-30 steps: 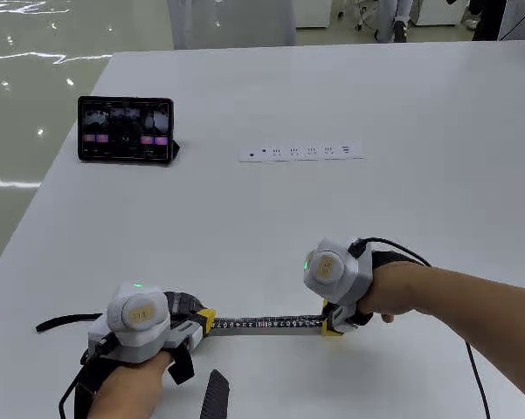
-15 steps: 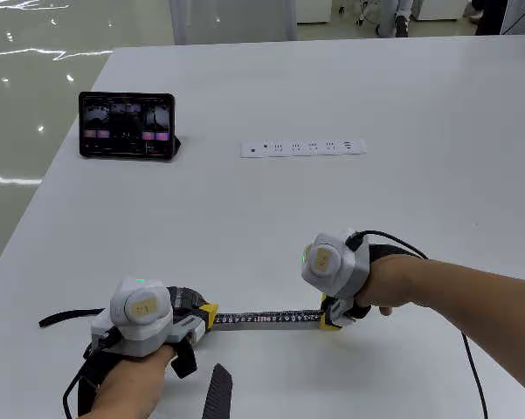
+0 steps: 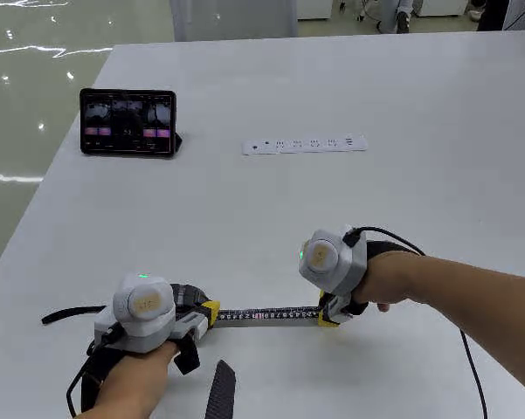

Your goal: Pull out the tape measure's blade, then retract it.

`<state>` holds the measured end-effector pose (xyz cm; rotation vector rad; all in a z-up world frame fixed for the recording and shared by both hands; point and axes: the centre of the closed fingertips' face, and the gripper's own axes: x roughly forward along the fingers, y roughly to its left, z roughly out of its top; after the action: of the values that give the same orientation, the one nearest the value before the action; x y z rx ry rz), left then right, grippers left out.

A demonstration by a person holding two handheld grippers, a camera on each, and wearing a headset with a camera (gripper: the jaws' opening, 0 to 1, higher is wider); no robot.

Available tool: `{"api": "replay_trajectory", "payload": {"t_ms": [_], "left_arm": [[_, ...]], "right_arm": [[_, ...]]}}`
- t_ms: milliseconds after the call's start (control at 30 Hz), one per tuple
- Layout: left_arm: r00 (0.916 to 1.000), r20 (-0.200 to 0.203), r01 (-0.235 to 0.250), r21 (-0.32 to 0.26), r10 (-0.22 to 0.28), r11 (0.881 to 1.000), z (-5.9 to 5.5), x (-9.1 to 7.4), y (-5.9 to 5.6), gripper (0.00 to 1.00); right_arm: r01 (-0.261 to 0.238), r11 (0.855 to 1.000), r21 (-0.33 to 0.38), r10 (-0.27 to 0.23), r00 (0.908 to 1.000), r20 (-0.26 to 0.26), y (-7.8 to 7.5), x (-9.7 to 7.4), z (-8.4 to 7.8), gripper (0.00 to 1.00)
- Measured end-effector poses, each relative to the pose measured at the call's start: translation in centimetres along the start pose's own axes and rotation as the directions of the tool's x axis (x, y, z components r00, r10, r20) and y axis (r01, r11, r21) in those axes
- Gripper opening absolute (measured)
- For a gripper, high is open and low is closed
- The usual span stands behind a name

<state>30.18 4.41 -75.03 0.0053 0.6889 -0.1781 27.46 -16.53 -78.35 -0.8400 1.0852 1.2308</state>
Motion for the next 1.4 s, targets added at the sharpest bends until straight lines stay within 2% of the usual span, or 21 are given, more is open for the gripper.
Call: {"api": "replay_trajectory", "payload": {"t_ms": [833, 1400], "left_arm": [[1.0000, -0.003, -0.003, -0.001, 0.003, 1.000, 0.0, 0.0, 0.0, 0.62], [1.0000, -0.009, -0.002, -0.002, 0.002, 1.000, -0.1, 0.0, 0.0, 0.62]], "right_arm": [[0.007, 1.000, -0.008, -0.007, 1.0000, 0.005, 0.1, 0.3, 0.9, 0.10], [0.001, 1.000, 0.013, -0.001, 0.9999, 0.013, 0.1, 0.5, 1.4, 0.10]]}}
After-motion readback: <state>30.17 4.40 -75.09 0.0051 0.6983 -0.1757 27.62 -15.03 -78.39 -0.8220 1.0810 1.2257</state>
